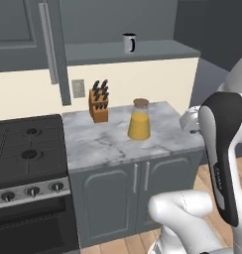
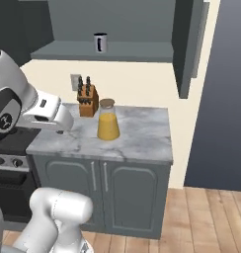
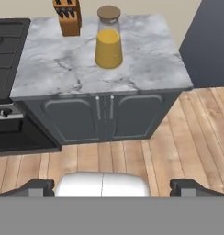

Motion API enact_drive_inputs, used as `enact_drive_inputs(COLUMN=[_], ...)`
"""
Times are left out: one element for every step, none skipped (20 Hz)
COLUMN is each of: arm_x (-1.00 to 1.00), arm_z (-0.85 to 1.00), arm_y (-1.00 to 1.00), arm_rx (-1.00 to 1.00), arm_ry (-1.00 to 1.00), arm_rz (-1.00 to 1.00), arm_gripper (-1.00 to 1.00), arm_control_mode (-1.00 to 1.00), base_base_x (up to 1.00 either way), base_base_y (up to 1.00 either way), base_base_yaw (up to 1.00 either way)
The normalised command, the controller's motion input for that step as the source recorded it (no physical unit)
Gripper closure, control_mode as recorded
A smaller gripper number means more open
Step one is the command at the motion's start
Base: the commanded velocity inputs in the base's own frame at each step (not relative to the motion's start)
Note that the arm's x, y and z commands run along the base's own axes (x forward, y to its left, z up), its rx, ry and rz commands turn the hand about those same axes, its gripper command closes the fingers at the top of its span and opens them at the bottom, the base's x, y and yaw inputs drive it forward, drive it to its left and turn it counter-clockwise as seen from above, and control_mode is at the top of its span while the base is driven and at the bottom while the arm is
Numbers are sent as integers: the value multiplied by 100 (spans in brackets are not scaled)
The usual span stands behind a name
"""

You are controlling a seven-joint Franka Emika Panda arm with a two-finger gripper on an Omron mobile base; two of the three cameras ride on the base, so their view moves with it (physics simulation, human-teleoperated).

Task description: There is a tray on the dining counter. Grab the cup, mug, and pitcher and place them on the tray. The pitcher may be placed next to the tray if it cannot fit the tray.

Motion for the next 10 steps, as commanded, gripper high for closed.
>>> enact_drive_inputs(arm_x=[0,0,0,0,0,0,0,0,0,0], arm_z=[0,0,0,0,0,0,0,0,0,0], arm_y=[0,0,0,0,0,0,0,0,0,0], arm_rx=[0,0,0,0,0,0,0,0,0,0], arm_ry=[0,0,0,0,0,0,0,0,0,0], arm_rz=[0,0,0,0,0,0,0,0,0,0], arm_gripper=[-100,-100,-100,-100,-100,-100,-100,-100,-100,-100], arm_control_mode=[100,100,100,100,100,100,100,100,100,100], base_base_x=[51,51,53,64,68,83,83,76,70,62], base_base_y=[4,5,4,3,1,0,0,0,0,0], base_base_yaw=[24,17,9,1,0,0,0,0,0,0])
